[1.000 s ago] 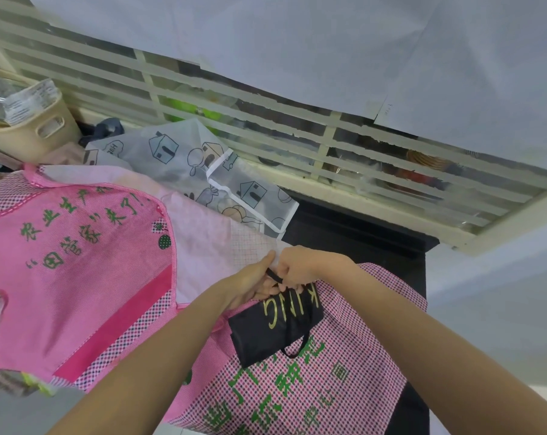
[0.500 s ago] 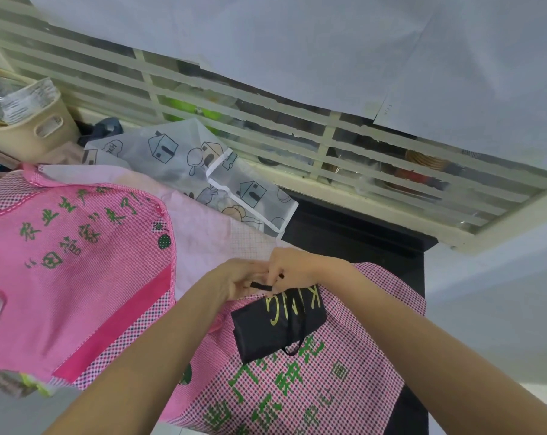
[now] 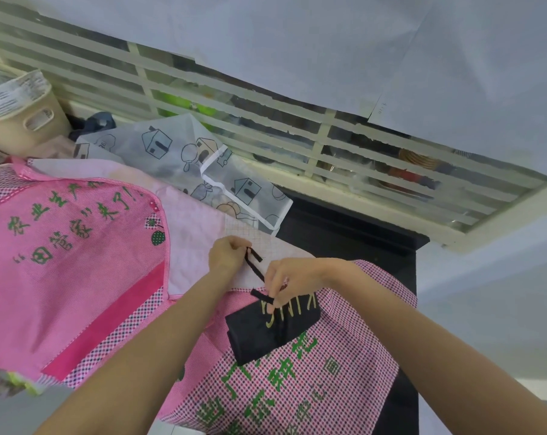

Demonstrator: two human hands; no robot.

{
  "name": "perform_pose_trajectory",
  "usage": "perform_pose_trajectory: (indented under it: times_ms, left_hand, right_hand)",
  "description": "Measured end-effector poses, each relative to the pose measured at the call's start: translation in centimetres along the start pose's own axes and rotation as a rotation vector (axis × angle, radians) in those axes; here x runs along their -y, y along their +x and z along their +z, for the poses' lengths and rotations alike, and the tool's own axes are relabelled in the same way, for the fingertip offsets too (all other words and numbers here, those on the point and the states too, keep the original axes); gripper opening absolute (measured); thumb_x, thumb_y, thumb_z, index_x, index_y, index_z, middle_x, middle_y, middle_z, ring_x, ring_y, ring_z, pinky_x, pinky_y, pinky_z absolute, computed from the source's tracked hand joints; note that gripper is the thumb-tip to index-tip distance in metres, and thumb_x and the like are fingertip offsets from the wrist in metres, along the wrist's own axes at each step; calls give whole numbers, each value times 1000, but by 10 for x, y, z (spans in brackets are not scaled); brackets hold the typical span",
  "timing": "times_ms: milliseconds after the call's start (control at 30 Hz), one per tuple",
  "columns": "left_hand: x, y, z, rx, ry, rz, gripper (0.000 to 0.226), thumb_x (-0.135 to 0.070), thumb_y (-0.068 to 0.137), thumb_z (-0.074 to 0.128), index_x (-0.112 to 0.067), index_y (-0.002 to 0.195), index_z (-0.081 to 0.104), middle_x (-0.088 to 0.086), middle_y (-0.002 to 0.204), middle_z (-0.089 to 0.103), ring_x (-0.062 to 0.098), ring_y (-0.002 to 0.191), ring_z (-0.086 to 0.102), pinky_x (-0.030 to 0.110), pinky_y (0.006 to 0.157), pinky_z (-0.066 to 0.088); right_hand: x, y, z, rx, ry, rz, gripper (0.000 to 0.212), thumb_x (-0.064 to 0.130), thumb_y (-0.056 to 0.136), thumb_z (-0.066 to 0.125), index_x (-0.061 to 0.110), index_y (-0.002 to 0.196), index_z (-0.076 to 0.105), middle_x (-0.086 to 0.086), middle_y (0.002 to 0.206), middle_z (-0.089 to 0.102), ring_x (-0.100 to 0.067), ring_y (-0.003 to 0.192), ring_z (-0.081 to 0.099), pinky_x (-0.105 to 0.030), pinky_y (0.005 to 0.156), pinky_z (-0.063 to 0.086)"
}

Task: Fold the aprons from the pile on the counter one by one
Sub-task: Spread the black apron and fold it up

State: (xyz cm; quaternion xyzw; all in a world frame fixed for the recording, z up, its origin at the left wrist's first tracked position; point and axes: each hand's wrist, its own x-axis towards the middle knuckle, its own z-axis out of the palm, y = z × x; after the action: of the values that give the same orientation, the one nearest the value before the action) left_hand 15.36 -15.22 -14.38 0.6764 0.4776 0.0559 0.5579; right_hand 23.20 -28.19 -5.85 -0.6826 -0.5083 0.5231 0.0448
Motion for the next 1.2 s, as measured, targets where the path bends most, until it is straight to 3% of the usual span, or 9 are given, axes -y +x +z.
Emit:
perform_pose_trajectory:
  times_ms: [100,200,333,467,667,867,1000,1100,1200]
  left_hand:
    - [-6,-8,-3,231,-462,-188,19,6,95,42,-4,92,57,12,75,65,14,62,66,24,59,55]
    - [-6,-11,-7,273,-341,-69,24,8,95,37,-5,89,55,8,70,57,5,42,51,15,39,41]
    - [6,-4,-12,226,-71,123,34,7,95,35,-15,79,55,4,72,57,11,51,48,17,43,41]
    - [7,-12,-8,281,-47,175,26,1,95,44,-18,83,57,-3,69,52,11,60,43,17,50,38]
    - [-9,-40,-27,553,-573,-29,12,-3,91,54,-12,89,62,-5,68,57,3,58,45,11,46,38]
    - [-22,-49,-31,717,-55,114,9,-3,87,61,-12,86,63,-11,57,58,0,44,41,7,40,32]
    - [-17,-45,-26,668,-83,98,6,-3,89,60,-8,90,62,-14,48,54,-1,40,38,7,38,30]
    - [-13,-44,-22,673,-64,91,4,-5,88,62,-9,90,63,-14,50,52,-1,43,39,8,42,32]
    - [-11,-40,-22,653,-127,3,10,0,86,62,-9,87,64,-5,58,55,1,48,43,9,45,37]
  right_hand:
    - [-6,-1,5,-178,168,15,37,25,88,64,-12,87,63,-30,109,56,-40,104,51,-15,85,42]
    - [-14,-3,11,-196,273,43,27,31,87,63,6,83,72,-14,96,67,-29,91,58,-35,91,45]
    - [-13,-6,12,-141,362,62,22,18,92,57,2,89,72,20,60,61,-3,57,40,-12,60,37]
    - [-18,0,15,-212,541,76,21,10,93,52,4,84,70,13,63,63,0,58,46,-15,57,36]
    - [-25,14,26,-477,914,299,13,5,91,54,4,85,65,-2,60,51,-6,44,35,-14,37,24]
    - [-28,21,29,-414,1196,97,18,-8,91,40,-5,94,58,-8,70,48,-9,55,43,-20,53,35]
    - [-30,16,32,-367,1242,-1,27,-2,91,51,5,68,61,-4,65,46,-9,60,44,-23,61,36]
    - [-27,18,34,-408,1167,47,27,18,99,46,4,80,59,-1,65,45,-6,55,40,-20,56,32]
    - [-27,20,34,-469,1214,66,29,21,101,39,0,95,59,-1,64,46,-5,51,38,-18,50,31]
